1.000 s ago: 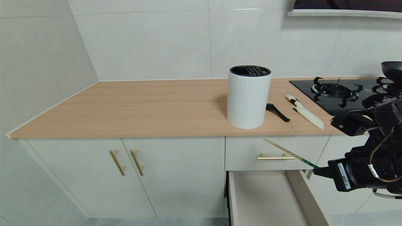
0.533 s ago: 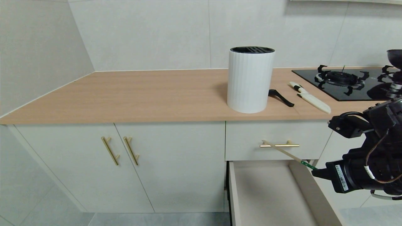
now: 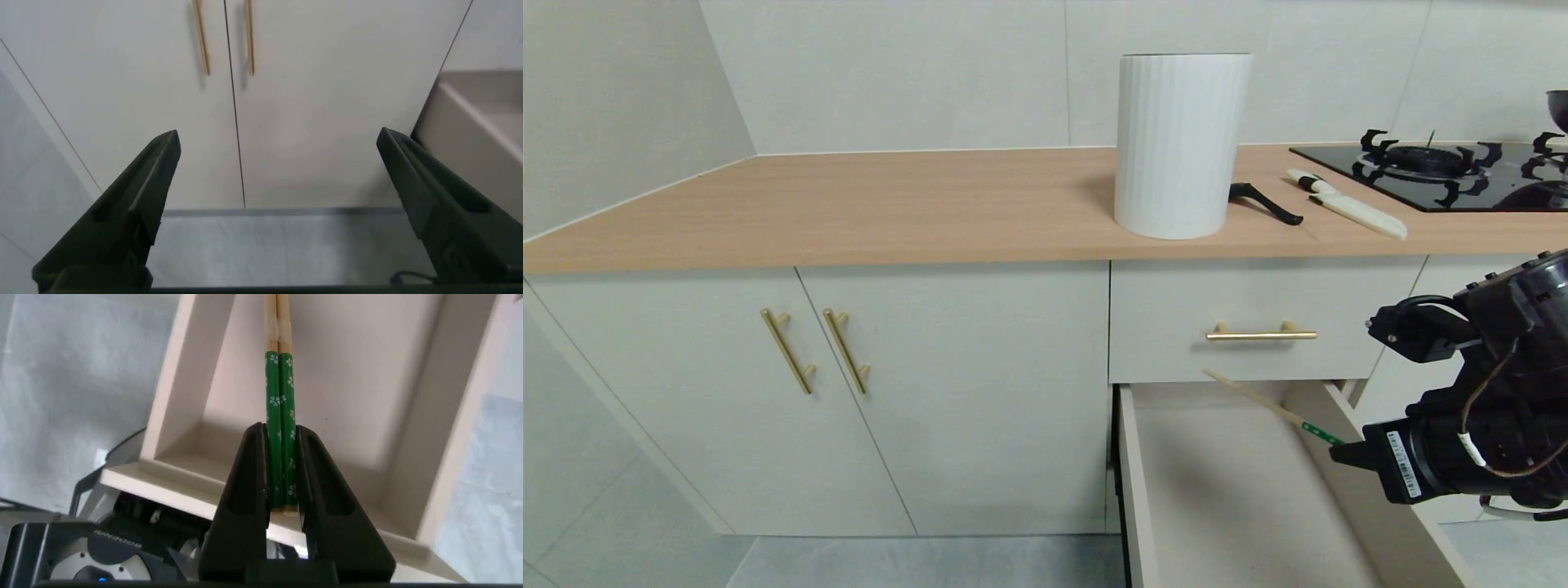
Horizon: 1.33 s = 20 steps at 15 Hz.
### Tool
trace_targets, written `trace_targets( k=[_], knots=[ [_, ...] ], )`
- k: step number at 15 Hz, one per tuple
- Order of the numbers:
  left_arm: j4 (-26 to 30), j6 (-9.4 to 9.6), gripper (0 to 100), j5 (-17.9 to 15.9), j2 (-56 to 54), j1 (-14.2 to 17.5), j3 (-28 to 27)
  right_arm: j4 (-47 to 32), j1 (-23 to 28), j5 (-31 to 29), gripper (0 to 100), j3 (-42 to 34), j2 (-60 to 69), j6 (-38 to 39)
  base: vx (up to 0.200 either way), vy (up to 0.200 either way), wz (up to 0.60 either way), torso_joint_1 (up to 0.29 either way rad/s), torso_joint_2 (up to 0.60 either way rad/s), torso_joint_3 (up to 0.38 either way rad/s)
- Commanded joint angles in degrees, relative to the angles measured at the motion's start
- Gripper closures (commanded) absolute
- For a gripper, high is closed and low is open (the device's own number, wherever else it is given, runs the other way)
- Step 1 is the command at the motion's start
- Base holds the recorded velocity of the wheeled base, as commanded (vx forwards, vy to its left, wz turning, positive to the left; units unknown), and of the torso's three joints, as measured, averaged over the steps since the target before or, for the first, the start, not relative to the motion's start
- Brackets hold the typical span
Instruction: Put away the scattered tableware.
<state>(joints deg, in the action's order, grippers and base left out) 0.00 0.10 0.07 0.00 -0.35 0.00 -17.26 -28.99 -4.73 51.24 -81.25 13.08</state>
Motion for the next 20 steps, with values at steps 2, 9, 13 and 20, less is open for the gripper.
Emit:
trace_targets(
  k=[2, 9, 13, 20],
  knots=[
    [0.0, -0.01, 0, 0.01, 0.0, 0.0, 0.0, 0.04, -0.01, -0.02, 100, 0.0, -0.58, 0.02, 0.0, 0.0, 0.0, -0.11, 0.45, 0.334],
    [0.0, -0.01, 0, 0.01, 0.0, 0.0, 0.0, 0.3, -0.01, 0.07, 100, -0.26, -2.16, -0.07, 0.0, 0.0, 0.0, -0.019, 0.08, 0.057],
    [0.0, -0.01, 0, 0.01, 0.0, 0.0, 0.0, 1.35, -1.25, -0.02, 100, -0.08, -12.44, -0.51, 0.0, 0.0, 0.0, 0.0, 0.0, 0.0],
    [0.0, -0.01, 0, 0.01, 0.0, 0.0, 0.0, 18.76, -1.16, -0.72, 100, 1.23, -31.6, 7.13, 0.0, 0.0, 0.0, 0.0, 0.0, 0.0]
  ],
)
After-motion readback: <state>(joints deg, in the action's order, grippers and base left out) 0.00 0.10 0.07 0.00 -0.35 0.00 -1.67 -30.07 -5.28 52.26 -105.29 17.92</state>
